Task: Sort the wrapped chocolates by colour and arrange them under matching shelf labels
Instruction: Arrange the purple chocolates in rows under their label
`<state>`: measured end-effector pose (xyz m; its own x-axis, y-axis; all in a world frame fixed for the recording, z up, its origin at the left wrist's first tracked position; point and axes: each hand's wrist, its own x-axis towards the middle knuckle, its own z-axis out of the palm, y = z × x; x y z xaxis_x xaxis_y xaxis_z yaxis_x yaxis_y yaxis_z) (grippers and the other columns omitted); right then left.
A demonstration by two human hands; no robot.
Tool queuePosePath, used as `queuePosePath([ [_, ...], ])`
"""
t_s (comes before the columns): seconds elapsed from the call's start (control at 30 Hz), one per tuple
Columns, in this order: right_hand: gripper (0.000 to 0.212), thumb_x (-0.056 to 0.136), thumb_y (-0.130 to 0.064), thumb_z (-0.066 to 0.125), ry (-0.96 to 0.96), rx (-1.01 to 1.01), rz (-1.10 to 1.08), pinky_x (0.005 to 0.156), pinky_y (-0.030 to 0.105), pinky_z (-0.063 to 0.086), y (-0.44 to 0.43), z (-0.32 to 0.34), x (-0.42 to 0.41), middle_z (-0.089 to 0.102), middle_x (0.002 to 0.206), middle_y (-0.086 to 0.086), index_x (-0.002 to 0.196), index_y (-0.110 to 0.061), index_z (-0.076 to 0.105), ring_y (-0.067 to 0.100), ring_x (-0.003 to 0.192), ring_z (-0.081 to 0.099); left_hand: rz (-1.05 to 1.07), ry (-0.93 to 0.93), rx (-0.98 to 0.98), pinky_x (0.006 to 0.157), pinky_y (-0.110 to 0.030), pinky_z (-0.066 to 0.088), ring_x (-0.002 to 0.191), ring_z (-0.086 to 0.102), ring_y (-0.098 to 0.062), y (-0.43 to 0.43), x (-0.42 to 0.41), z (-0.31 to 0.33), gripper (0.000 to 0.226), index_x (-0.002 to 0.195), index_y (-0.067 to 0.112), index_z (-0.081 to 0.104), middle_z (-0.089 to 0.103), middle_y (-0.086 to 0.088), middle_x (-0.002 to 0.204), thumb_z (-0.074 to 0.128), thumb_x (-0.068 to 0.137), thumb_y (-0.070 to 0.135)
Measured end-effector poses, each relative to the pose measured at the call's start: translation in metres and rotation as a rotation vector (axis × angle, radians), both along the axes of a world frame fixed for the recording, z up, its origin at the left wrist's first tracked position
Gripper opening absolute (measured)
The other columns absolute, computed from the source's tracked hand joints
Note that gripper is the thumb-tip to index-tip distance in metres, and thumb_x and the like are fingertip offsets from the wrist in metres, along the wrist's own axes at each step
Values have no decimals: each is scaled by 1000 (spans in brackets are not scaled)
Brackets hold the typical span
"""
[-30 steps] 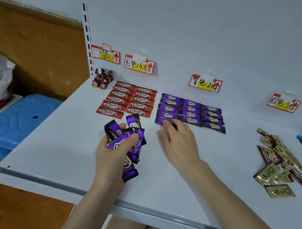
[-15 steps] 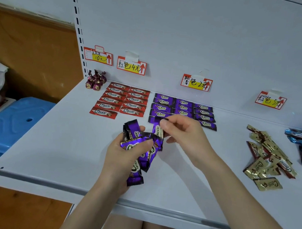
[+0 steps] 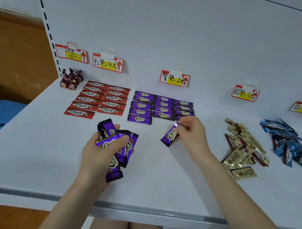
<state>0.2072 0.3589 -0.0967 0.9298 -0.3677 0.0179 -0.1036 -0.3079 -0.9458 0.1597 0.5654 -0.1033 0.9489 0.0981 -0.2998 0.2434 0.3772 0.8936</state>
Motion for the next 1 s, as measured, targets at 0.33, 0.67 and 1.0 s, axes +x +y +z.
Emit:
queuePosePath([
  [0.33,26,84,-10,64,-54,-730,493,90,13,31,-31,-8,-25,62,117,3,110,-9,66,18,112,51,9,-1,11,44,-21,51,59,69,-8,2,3,-2,24,96,28,65,73,8,71,71,78,13],
  [0.67,12,82,-14,67,-34,-774,478,78,27,40,-17,1,19,62,91,0,93,-9,70,16,91,54,25,-7,-13,44,-20,51,60,69,-10,5,5,-3,26,97,26,65,73,7,70,72,77,12],
  [1.0,19,87,-11,61,-90,-816,445,84,31,41,-10,-3,34,66,102,9,102,-7,71,22,98,55,17,4,-54,48,-22,53,65,71,-14,3,7,-3,27,98,25,65,73,4,74,72,76,10],
])
